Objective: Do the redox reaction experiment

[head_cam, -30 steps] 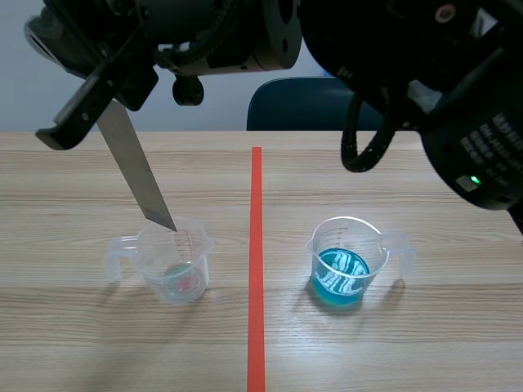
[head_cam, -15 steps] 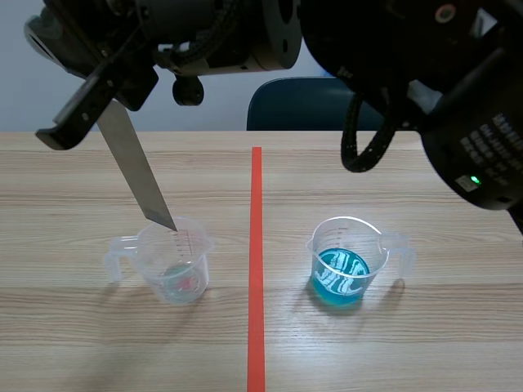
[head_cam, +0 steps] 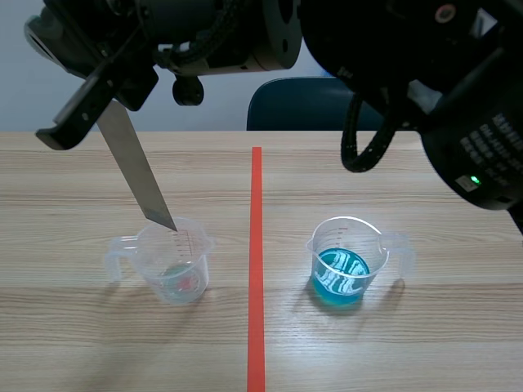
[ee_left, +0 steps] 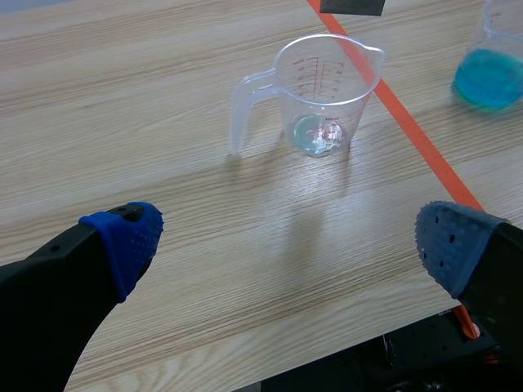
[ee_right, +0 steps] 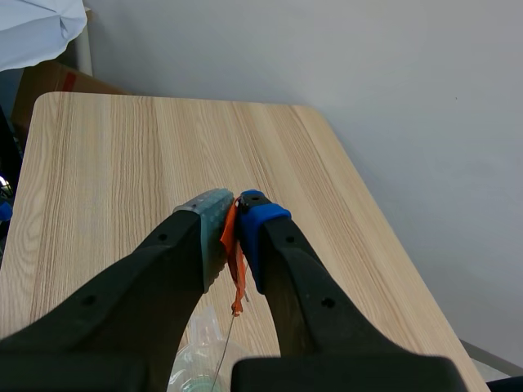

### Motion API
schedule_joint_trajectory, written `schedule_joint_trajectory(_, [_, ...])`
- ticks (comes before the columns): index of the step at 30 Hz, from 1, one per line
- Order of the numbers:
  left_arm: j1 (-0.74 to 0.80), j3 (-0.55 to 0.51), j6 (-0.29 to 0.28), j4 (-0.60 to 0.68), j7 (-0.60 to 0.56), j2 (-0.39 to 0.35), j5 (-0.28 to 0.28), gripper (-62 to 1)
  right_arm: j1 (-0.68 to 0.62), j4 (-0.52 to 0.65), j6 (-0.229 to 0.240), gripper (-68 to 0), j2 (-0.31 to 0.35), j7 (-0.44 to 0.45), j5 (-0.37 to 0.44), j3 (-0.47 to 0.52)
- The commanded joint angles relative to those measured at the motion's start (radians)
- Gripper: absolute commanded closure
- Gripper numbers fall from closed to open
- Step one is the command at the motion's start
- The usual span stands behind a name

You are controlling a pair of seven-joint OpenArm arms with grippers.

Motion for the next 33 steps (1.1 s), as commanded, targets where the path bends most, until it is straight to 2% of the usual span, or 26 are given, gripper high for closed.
schedule_joint_trajectory(1, [0.002,-0.003,0.002,0.017,-0.020,0.005,-0.002,-62.3,0.012,0.005,-0.004,-0.6,-0.003,0.019,0.004,0.010])
schedule_joint_trajectory(13, [0.002,-0.003,0.002,0.017,-0.020,0.005,-0.003,-62.3,0.012,0.006,0.001,-0.6,0.006,0.019,0.003,0.014])
schedule_joint_trajectory(18, [0.002,-0.003,0.002,0.017,-0.020,0.005,-0.003,-62.3,-0.004,0.021,0.020,-0.6,0.056,0.055,0.004,0.042])
schedule_joint_trajectory(24, [0.002,-0.003,0.002,0.017,-0.020,0.005,-0.003,-62.3,-0.061,0.069,0.085,-0.6,0.150,0.109,0.009,0.122])
schedule_joint_trajectory(33, [0.002,-0.003,0.002,0.017,-0.016,0.005,-0.003,-62.3,-0.188,0.108,0.226,-0.6,0.318,0.196,0.096,0.302])
